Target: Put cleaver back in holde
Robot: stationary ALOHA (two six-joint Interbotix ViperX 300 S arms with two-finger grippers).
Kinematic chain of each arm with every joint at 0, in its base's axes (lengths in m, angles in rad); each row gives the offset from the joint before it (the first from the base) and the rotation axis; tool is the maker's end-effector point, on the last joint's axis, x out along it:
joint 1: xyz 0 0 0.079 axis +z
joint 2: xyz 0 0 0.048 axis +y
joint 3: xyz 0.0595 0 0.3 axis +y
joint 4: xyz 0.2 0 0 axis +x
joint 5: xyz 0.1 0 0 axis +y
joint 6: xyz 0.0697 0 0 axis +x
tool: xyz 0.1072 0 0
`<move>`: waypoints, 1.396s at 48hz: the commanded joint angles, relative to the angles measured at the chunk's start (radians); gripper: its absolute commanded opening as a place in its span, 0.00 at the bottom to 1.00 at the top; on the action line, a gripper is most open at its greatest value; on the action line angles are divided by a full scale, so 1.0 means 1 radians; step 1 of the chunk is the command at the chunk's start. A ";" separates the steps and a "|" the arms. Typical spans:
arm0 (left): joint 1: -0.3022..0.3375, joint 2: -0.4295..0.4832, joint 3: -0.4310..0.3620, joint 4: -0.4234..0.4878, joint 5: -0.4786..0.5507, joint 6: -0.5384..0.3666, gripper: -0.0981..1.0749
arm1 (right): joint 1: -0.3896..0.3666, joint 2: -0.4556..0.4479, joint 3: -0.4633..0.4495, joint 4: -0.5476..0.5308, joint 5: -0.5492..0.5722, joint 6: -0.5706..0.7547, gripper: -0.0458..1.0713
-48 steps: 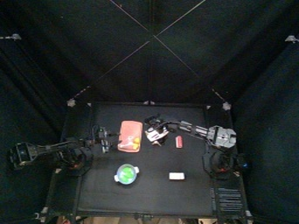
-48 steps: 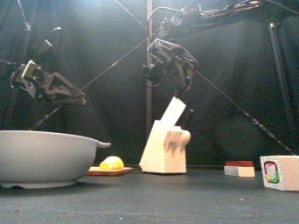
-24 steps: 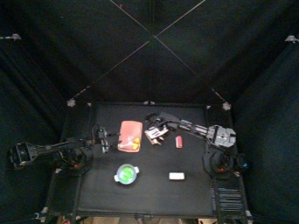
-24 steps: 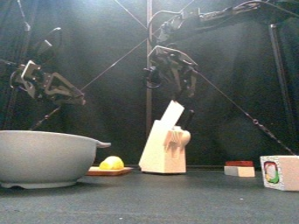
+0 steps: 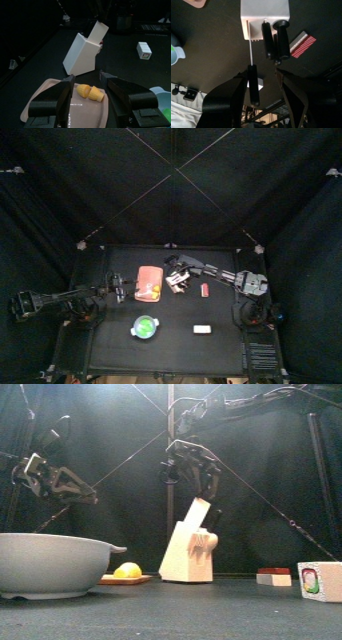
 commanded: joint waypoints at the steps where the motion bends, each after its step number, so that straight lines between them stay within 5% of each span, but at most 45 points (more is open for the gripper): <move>1: 0.002 0.002 -0.008 0.000 -0.006 0.002 0.79 | -0.008 -0.015 -0.032 -0.006 -0.009 -0.003 0.77; 15: 0.002 0.002 -0.008 0.002 -0.005 0.002 0.79 | -0.011 -0.012 -0.077 -0.026 -0.014 -0.011 0.67; 43: 0.002 0.002 -0.005 0.000 -0.005 0.002 0.79 | -0.005 -0.005 -0.146 -0.031 -0.017 -0.035 0.67; 58: 0.000 0.002 -0.005 0.000 -0.005 0.000 0.79 | 0.015 -0.121 -0.023 -0.104 -0.023 -0.034 0.67; 67: -0.003 0.002 -0.006 -0.003 -0.005 0.000 0.79 | 0.032 -0.268 0.152 -0.110 -0.127 -0.014 0.67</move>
